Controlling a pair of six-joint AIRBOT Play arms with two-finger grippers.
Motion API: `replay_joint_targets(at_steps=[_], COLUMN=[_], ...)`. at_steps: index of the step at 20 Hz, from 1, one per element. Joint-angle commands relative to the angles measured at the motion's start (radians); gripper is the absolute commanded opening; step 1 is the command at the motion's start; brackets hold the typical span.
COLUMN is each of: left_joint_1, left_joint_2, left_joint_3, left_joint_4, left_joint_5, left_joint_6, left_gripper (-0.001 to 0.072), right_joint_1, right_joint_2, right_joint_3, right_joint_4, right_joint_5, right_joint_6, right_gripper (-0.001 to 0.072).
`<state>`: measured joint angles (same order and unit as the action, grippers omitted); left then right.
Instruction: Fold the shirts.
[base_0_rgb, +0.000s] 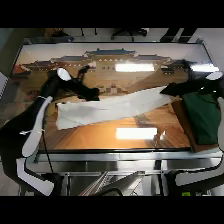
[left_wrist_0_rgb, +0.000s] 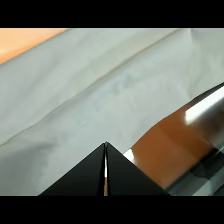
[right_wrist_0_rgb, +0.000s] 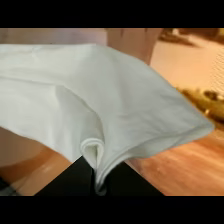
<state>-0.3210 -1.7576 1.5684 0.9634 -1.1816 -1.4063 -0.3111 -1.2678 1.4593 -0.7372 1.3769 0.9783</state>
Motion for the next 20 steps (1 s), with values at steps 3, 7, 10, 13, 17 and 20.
replay_joint_targets(at_steps=[3, 7, 10, 13, 17, 20], left_joint_1=[-0.282, -0.392, -0.424, -0.406, -0.269, -0.097], left_joint_2=[-0.166, -0.351, -0.440, -0.451, -0.288, -0.082], left_joint_3=[0.056, 0.261, 0.412, 0.489, 0.491, 0.484], left_joint_4=[0.002, 0.000, 0.000, -0.075, -0.101, -0.102], left_joint_5=[0.240, 0.249, 0.208, 0.106, -0.111, -0.255], left_joint_6=[-0.073, -0.146, -0.201, -0.197, -0.113, -0.078], left_gripper=[0.0015, 0.0015, 0.0015, 0.0014, 0.0011, 0.0012], right_joint_1=[-0.089, -0.092, -0.092, -0.090, -0.061, 0.053], right_joint_2=[0.191, 0.237, 0.239, 0.239, 0.239, 0.237], right_joint_3=[0.094, 0.094, 0.094, 0.094, 0.094, 0.089], right_joint_4=[0.008, 0.019, 0.019, 0.046, 0.188, 0.211], right_joint_5=[0.151, 0.235, 0.274, 0.289, 0.278, 0.205], right_joint_6=[0.059, 0.097, 0.119, 0.138, 0.152, 0.153], right_gripper=[0.0020, 0.0020, 0.0020, 0.0021, 0.0021, 0.0021])
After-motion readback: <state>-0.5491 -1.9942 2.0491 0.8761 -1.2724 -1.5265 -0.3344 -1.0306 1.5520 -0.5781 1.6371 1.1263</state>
